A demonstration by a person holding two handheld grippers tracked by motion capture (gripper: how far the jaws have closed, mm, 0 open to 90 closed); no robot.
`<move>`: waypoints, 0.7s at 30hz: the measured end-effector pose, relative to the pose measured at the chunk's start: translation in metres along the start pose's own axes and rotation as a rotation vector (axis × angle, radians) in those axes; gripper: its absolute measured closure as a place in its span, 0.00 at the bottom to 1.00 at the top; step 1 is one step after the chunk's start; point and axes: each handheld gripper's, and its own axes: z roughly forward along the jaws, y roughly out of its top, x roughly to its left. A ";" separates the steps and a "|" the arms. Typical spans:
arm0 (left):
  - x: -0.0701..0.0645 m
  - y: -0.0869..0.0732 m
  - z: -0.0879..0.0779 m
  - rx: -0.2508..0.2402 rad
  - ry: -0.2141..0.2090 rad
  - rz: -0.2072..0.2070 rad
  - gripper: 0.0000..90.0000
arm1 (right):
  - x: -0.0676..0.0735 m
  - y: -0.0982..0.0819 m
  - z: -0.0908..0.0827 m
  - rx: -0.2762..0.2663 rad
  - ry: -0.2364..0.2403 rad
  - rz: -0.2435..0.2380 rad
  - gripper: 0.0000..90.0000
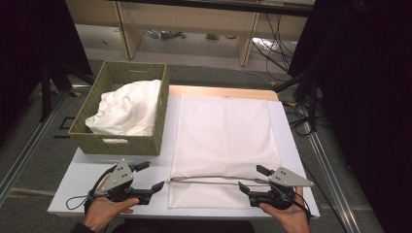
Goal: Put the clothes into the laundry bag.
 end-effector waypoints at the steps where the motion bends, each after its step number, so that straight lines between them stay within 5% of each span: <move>1: 0.000 0.000 0.000 0.000 0.000 0.000 0.22 | 0.001 0.000 0.000 0.006 0.001 0.018 0.18; 4: 0.000 0.000 0.000 0.006 0.002 0.000 0.22 | -0.002 0.000 0.002 -0.007 -0.001 -0.016 0.19; 8: 0.001 0.000 0.000 0.022 0.007 0.013 0.22 | -0.001 0.000 0.003 0.008 0.010 0.014 0.19; 11: 0.000 -0.001 0.001 0.023 0.003 0.004 0.22 | -0.004 0.001 0.007 0.002 0.010 -0.010 0.19; 15: 0.000 -0.001 -0.002 0.043 0.003 0.021 0.22 | -0.009 0.003 0.015 0.032 0.019 -0.001 0.18; 20: -0.001 0.001 -0.005 0.068 -0.009 -0.022 0.22 | -0.016 0.004 0.028 0.101 0.047 -0.018 0.18; 21: -0.001 0.001 -0.005 0.068 -0.009 -0.022 0.22 | -0.018 0.005 0.029 0.108 0.028 -0.050 0.18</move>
